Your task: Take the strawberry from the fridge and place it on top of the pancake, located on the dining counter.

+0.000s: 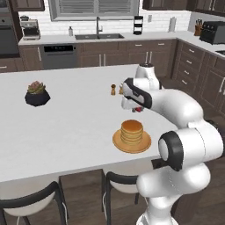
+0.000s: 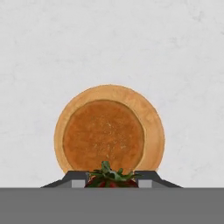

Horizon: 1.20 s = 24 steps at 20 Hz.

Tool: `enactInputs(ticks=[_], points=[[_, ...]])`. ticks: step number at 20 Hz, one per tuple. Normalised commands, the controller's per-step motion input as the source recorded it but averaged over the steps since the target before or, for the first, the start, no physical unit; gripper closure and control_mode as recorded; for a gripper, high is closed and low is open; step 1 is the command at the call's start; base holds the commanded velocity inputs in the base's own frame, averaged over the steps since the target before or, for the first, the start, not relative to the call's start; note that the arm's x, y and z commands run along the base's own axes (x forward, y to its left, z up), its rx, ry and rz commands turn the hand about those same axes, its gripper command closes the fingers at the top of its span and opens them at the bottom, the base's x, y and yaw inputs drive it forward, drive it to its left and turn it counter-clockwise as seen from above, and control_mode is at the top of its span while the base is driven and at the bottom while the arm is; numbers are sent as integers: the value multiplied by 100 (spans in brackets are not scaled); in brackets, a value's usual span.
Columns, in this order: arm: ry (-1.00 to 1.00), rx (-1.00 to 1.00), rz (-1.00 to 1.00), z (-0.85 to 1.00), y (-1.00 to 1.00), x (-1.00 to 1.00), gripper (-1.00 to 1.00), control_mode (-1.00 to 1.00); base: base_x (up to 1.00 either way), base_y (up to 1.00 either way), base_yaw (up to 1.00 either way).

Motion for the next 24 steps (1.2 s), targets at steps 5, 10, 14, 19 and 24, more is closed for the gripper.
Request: enactInputs(ticks=[5,10,14,19,24], points=[[18,0,-1,-29,10,0,100,-100,0,0,0],[13,0,0,-39,0,-3,100,-100,0,0,0],[0,0,0,-32,-1,0,100,-100,0,0,0],[-4,-1,0,-36,0,0,100,-100,0,0,0],[-10,-2,0,-28,0,0,100,-100,0,0,0]])
